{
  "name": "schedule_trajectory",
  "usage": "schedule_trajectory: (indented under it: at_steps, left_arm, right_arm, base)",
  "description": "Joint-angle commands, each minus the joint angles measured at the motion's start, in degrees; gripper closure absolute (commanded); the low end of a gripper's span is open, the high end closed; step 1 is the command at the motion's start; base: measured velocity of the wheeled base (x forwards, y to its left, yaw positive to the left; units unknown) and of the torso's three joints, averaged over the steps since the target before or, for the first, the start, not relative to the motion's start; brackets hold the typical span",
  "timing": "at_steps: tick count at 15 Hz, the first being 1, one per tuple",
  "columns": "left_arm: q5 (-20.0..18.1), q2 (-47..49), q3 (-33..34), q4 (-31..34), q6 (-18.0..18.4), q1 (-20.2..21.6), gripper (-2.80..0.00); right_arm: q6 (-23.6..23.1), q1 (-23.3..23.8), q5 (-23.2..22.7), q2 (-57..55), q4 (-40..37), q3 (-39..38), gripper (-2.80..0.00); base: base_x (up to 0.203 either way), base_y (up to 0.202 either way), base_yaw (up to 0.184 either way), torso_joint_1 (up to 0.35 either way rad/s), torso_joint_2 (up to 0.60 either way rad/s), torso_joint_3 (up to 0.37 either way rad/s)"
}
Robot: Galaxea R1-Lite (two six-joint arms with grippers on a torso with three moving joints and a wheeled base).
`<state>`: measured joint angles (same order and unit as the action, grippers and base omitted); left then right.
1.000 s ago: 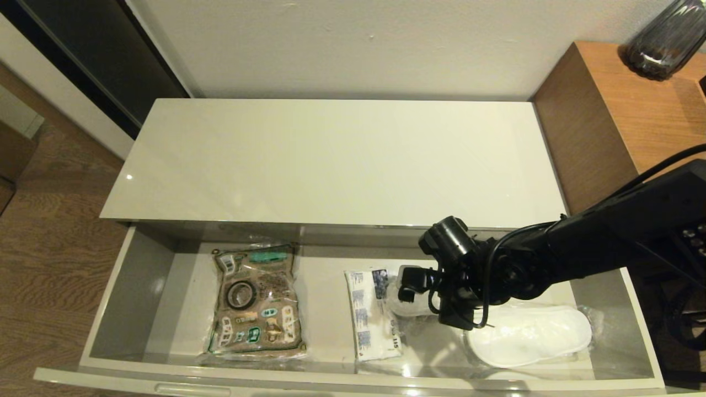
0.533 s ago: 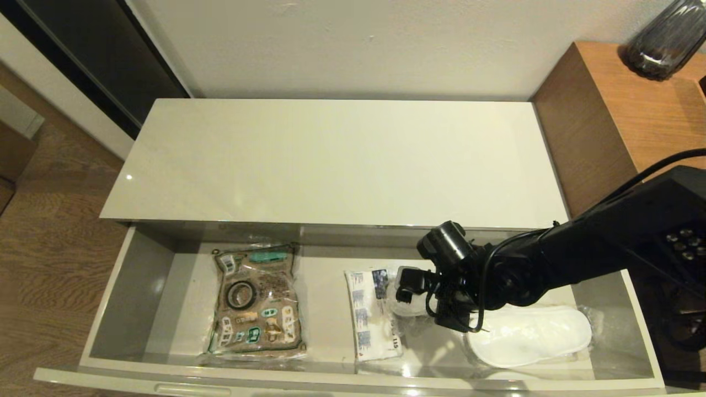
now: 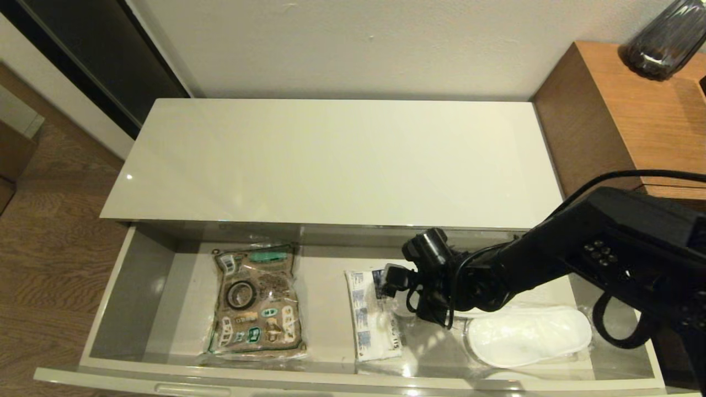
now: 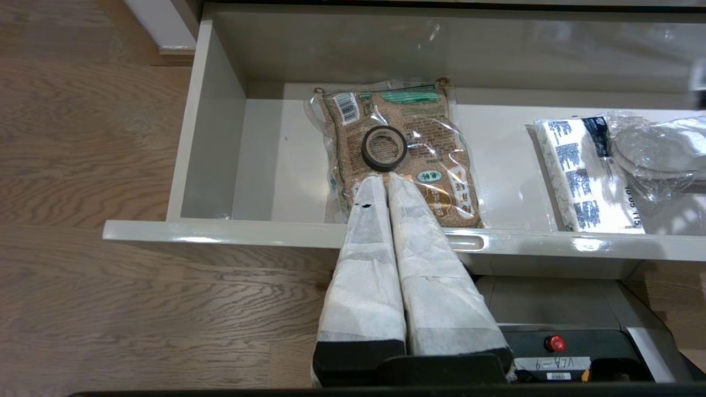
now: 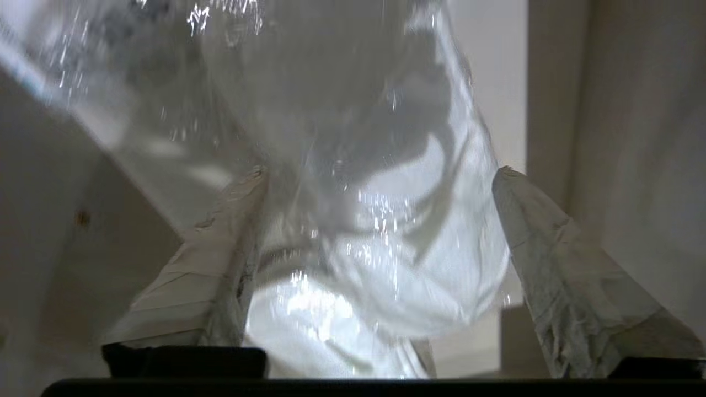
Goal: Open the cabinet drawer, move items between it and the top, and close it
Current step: Take out the disposable slippers from the drawer
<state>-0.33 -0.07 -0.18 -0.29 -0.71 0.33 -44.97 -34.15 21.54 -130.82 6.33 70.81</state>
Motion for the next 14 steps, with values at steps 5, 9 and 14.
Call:
schedule_trajectory:
  at_steps: [5,9,14]
  left_arm:
    - [-0.02,0.07,0.01,-0.06,0.00,0.02,0.00]
    - [-0.02,0.07,0.01,-0.06,0.00,0.02,0.00]
    - [-0.02,0.07,0.01,-0.06,0.00,0.02,0.00]
  right_arm:
    - [-0.82,2.35,-2.66,1.11,-11.66,1.80,-2.80]
    - [-2.29,4.12,-2.70,-5.54,-12.16,4.28,-2.80]
    - [-2.65,4.79,0.29,-16.38,4.24,8.82,-2.80]
  base:
    - [0.000,0.000,0.000,0.000,0.00,0.000]
    - [0.000,0.000,0.000,0.000,0.00,0.000]
    - [0.000,0.000,0.000,0.000,0.00,0.000]
